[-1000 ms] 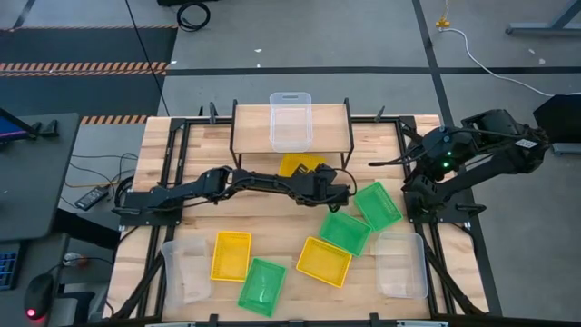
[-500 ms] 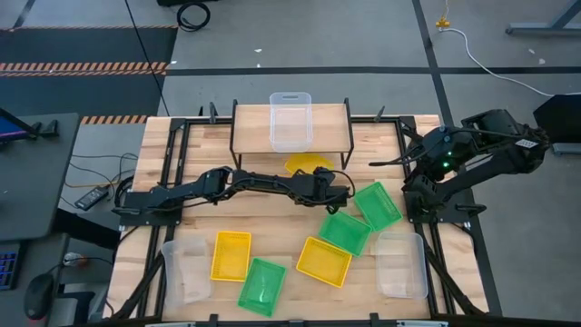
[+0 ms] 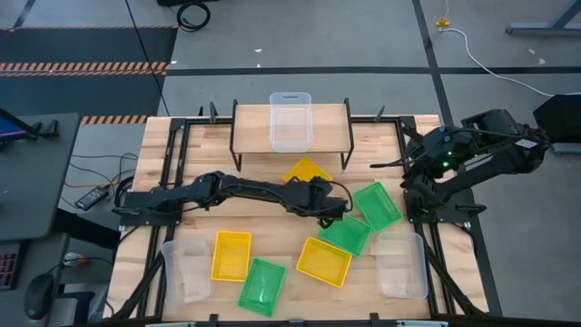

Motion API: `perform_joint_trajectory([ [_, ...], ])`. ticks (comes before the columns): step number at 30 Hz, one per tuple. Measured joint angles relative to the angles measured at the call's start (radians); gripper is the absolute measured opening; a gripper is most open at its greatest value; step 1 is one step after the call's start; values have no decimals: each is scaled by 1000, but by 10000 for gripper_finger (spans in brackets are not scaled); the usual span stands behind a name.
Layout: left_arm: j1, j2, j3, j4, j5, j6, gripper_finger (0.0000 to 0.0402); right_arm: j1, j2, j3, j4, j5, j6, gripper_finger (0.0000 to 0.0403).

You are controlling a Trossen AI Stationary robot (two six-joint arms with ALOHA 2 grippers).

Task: Stack baskets on shelf by color
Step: Put the top yellow bin on the shelf

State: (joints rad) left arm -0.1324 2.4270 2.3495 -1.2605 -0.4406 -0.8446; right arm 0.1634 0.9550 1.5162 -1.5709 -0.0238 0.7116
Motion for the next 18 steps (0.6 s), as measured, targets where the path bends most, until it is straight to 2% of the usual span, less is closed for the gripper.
perform_joint_trajectory([
  [18, -140, -261, 6, -303, 60, 19, 12, 0, -14, 0, 7, 82, -39, 164],
])
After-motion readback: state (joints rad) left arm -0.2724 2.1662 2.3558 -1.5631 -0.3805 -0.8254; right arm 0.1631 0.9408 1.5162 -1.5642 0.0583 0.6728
